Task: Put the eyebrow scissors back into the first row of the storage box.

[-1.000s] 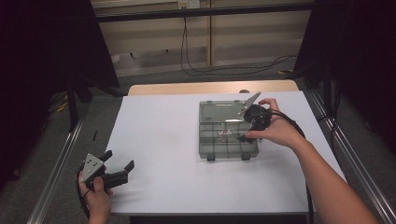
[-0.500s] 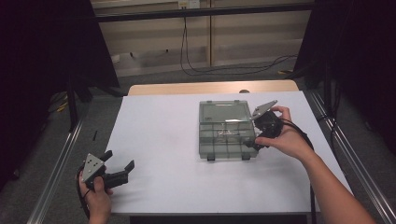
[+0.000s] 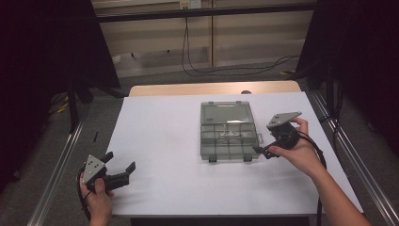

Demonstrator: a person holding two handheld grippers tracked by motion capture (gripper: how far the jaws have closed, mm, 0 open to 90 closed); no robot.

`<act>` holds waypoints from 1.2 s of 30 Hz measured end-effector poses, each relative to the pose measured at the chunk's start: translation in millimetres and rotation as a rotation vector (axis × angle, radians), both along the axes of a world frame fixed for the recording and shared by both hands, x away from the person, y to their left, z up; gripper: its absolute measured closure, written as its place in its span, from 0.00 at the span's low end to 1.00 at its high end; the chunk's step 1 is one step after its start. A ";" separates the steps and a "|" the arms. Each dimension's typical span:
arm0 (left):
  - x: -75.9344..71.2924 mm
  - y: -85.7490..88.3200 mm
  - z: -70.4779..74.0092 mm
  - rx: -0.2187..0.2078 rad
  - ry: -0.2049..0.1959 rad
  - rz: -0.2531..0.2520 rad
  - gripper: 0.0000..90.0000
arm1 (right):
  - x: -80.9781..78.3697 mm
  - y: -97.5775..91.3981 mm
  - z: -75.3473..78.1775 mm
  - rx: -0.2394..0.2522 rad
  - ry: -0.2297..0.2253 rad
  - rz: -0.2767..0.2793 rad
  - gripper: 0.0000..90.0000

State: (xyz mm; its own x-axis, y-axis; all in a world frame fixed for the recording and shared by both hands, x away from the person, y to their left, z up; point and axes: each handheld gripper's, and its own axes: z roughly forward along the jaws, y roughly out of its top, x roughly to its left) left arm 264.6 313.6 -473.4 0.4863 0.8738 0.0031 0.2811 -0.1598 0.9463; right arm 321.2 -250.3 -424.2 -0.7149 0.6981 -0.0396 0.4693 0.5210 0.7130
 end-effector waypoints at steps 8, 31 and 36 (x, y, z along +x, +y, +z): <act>0.1 -0.3 -0.2 0.001 0.000 0.002 0.05 | -23.9 -24.5 -5.9 0.110 -0.067 -0.097 0.00; 0.5 -0.6 -0.3 0.005 0.003 -0.002 0.05 | -93.2 -84.0 -40.0 0.302 -0.242 -0.377 0.00; 0.5 -0.8 -0.1 0.003 0.005 -0.001 0.05 | -102.9 -91.4 -44.7 0.315 -0.281 -0.432 0.00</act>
State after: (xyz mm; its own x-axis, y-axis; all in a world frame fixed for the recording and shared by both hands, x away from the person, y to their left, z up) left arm 265.0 312.8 -473.5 0.4873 0.8732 0.0033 0.2860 -0.1632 0.9442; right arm 218.3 -341.7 -468.9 -0.3561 0.9318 0.0698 0.3628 0.0690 0.9293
